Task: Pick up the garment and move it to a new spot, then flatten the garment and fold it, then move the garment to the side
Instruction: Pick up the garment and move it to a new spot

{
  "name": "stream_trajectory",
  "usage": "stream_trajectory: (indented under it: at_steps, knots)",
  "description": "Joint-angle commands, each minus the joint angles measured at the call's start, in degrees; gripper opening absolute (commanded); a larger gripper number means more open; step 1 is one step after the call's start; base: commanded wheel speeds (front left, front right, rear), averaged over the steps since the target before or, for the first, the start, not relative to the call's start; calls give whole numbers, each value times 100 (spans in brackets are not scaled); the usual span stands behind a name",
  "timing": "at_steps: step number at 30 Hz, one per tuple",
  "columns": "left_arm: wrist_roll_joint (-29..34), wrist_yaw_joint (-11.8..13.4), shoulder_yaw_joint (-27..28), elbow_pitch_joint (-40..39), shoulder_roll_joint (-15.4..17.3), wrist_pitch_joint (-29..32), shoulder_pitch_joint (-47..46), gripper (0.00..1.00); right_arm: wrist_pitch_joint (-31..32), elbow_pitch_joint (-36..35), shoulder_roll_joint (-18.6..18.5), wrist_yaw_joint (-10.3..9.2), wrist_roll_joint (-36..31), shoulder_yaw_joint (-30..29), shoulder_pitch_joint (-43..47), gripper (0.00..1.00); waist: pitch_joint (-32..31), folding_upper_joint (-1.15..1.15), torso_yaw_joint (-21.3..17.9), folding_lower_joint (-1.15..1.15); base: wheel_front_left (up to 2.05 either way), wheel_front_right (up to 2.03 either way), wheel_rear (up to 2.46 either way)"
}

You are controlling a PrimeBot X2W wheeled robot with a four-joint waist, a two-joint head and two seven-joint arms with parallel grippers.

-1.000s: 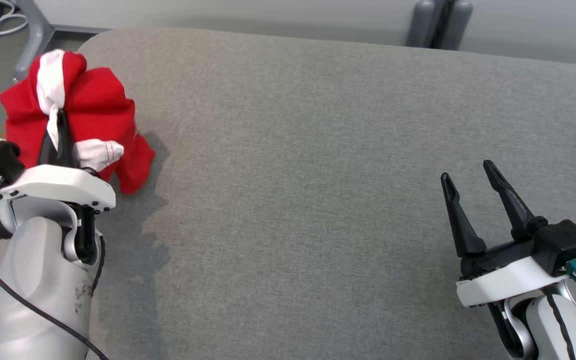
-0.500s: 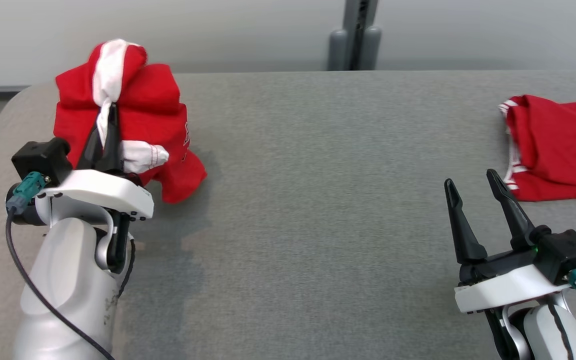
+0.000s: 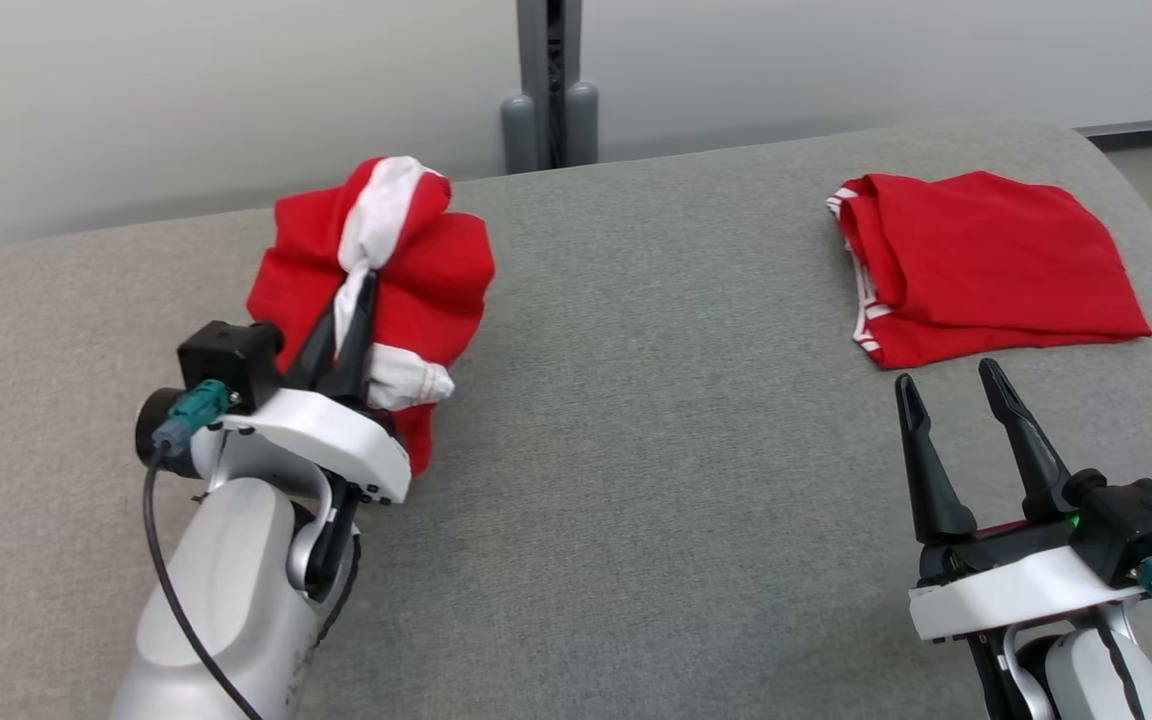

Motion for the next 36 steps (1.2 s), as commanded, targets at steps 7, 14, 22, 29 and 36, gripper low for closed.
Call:
stream_trajectory:
  at_steps: [7,14,22,29,36]
  knots:
    - [-131,-69,-399,-23,-55,75,170,0,-35,-6,47,0,4,-18,88,100,-18,0,-191,0,0,0,0]
    - [-304,-102,-985,228,-99,124,341,0,-35,1,58,-1,11,13,-20,100,70,0,-181,0,0,0,0]
    - [-670,-129,-1933,757,-111,188,236,0,-35,7,54,-1,7,81,-153,100,221,0,-173,0,0,0,0]
    - [-1362,-134,-2450,871,-110,71,-1,100,-35,64,65,-1,21,91,-193,100,263,0,-142,0,0,0,0]
    - [-1660,-134,-2406,637,-110,-205,-198,100,-35,82,62,-1,49,138,-167,100,88,0,105,0,0,0,0]
